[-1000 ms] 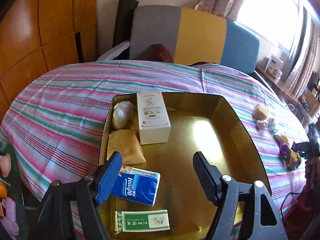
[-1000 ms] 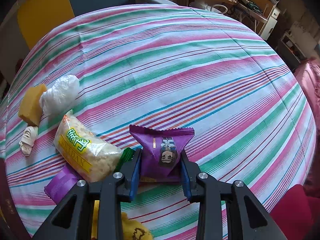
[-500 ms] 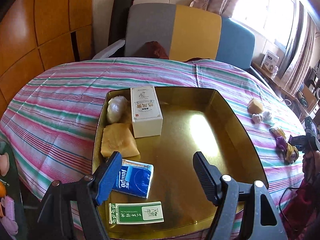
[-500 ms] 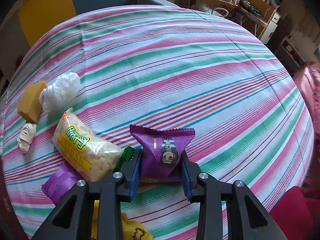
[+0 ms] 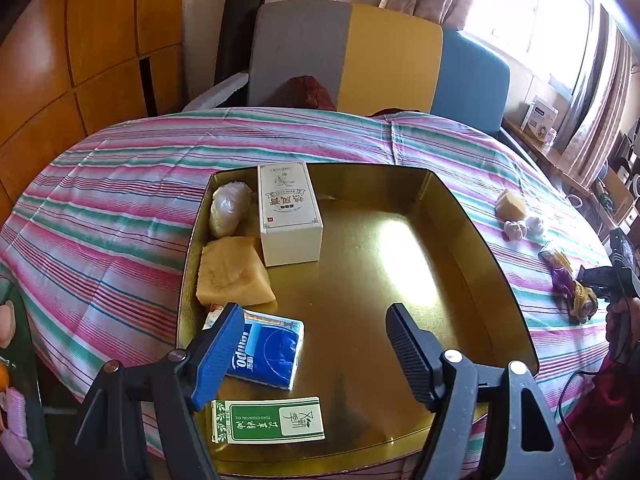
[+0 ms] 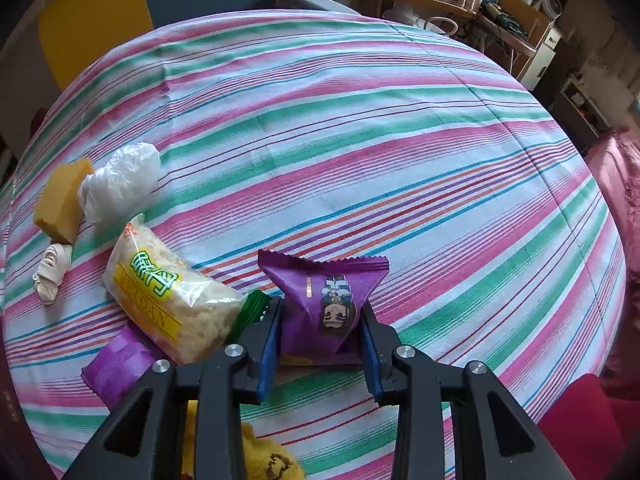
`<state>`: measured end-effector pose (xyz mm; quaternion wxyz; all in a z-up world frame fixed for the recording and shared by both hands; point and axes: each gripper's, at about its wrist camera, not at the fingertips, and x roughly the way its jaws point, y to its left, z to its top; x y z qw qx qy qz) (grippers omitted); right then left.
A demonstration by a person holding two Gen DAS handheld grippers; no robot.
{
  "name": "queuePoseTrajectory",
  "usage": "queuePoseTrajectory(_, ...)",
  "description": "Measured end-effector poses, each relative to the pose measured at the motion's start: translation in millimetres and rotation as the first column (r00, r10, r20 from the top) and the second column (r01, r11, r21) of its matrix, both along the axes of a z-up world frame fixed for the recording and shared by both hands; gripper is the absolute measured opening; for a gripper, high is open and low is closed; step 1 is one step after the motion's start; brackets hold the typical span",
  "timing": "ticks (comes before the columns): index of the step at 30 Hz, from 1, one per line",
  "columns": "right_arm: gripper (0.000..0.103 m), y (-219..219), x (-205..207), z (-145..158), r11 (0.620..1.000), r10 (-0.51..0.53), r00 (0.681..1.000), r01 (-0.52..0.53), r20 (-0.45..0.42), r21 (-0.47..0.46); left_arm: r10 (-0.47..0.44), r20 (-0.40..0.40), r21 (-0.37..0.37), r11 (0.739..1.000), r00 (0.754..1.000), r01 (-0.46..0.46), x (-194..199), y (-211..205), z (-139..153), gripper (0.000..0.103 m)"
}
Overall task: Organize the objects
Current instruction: 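Lift the purple snack packet off the table with the right tool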
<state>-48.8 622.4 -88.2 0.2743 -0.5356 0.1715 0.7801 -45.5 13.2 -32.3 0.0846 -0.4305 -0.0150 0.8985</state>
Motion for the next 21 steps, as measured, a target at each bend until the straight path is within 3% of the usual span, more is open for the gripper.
queuePoseTrajectory(17,0.033,-4.9,1.9,4.4,1.000,-0.005,1.000,0.005,-0.012,-0.003,-0.008,0.003,-0.005,1.000,1.000,0.008,2.4,1.0,-0.8,0.074)
queuePoseTrajectory(21,0.033,-11.9,5.9,19.7,1.000,-0.004,0.997,0.006,-0.072,0.027,-0.003,-0.002,0.005,1.000,1.000,0.003,3.0,-2.7,1.2,0.074)
